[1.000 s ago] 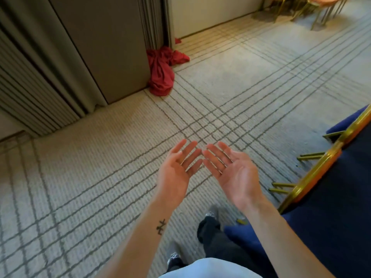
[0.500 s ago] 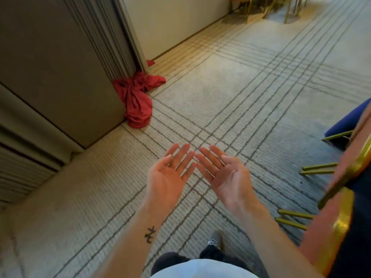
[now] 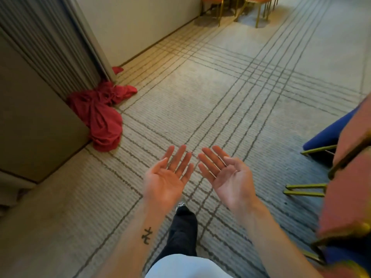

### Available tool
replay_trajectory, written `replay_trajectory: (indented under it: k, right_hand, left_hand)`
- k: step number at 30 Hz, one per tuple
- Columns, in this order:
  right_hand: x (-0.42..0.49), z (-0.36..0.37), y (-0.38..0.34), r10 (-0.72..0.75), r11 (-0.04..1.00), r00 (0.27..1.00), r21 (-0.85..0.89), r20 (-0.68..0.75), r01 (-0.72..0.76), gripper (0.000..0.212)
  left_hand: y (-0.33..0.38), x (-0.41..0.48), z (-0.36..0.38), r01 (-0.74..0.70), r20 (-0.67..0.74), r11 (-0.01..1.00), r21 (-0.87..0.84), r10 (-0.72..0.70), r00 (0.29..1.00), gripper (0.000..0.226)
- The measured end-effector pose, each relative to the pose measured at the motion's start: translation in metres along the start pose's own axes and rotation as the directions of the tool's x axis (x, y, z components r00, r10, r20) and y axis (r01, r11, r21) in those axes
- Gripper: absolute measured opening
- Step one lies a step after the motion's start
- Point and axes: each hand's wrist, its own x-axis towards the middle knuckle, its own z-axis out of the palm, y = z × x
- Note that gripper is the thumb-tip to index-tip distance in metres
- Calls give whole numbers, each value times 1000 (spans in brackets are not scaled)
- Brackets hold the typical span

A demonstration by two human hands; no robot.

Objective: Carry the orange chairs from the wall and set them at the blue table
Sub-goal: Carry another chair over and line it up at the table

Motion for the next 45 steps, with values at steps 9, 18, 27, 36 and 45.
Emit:
replay_trajectory:
  k: [9, 18, 27, 36, 45]
  right_hand:
    - [150, 89, -86, -111, 994, 993, -24, -45, 110, 38]
    - [278, 128, -161, -110, 994, 992, 4, -58, 111, 44]
    - [438, 129, -274, -85, 994, 994, 66, -64, 89, 44]
    - [576, 150, -404, -59, 996, 997, 62, -50, 62, 45]
    - [738, 175, -478, -35, 997, 994, 65, -108, 42, 43]
  left_hand:
    - [77, 163, 105, 128, 103, 992, -6, -126, 987, 40]
    - [120, 286, 181, 111, 109, 993, 50, -116, 987, 42]
    - [126, 449, 288, 71, 66, 983, 169, -83, 994, 44]
    - [126, 595, 408, 106, 63, 984, 140, -116, 991, 44]
    - [166, 763, 476, 133, 27, 985, 109, -137, 990, 42]
